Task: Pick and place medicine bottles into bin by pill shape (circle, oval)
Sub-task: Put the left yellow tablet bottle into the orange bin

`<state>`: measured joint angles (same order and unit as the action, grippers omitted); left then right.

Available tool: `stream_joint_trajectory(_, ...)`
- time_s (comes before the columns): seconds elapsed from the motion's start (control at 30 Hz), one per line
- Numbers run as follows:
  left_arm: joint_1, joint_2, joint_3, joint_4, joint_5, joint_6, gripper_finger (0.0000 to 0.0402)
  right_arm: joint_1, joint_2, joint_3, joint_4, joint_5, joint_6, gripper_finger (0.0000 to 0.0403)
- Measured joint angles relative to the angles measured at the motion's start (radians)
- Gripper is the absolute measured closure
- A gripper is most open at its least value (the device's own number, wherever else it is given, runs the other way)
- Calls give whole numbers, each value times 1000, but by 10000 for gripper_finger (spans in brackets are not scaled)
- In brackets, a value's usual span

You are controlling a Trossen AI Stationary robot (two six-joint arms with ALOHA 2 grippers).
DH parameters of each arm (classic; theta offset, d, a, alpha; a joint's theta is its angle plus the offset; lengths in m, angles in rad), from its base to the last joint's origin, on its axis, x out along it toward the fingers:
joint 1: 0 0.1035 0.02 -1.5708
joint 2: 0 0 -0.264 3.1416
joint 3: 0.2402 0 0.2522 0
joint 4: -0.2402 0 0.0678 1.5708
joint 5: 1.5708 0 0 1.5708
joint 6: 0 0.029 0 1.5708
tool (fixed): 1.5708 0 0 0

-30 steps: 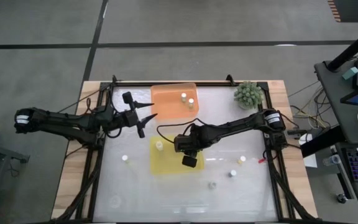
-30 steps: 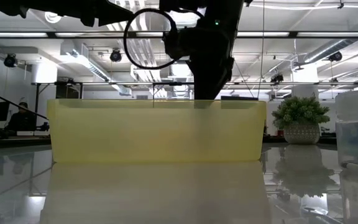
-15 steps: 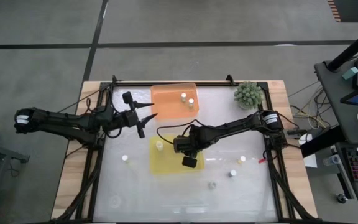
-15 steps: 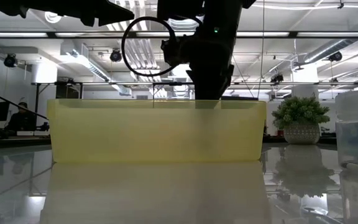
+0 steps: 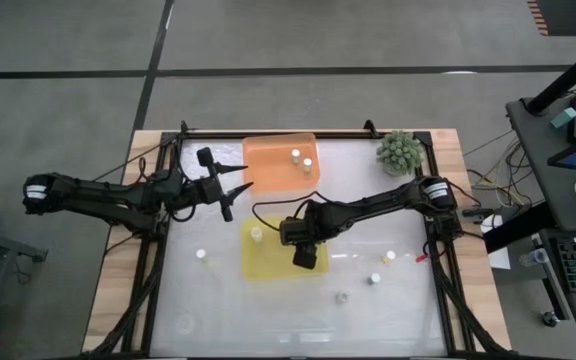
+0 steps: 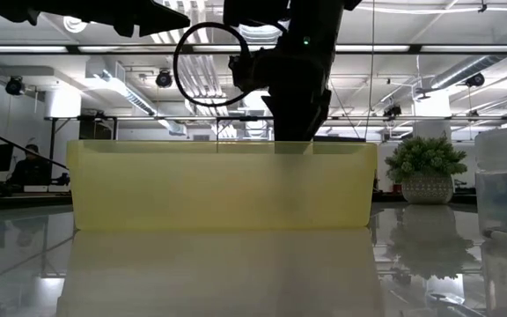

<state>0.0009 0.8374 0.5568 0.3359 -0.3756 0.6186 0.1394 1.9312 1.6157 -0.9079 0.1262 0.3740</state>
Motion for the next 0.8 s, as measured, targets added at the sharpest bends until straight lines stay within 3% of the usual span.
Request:
stream_joint_trajectory(0.2, 0, 0, 0, 0, 0, 0, 217, 0, -58, 0, -9, 13, -7, 188)
stream_joint_trajectory(0.5, 0, 0, 0, 3, 0, -1, 217, 45, -179, -42, 47, 137, -158, 188)
stream_joint_trajectory(0.8, -1, 0, 0, 23, 0, -45, 217, 52, -368, -358, 429, 138, -341, 188)
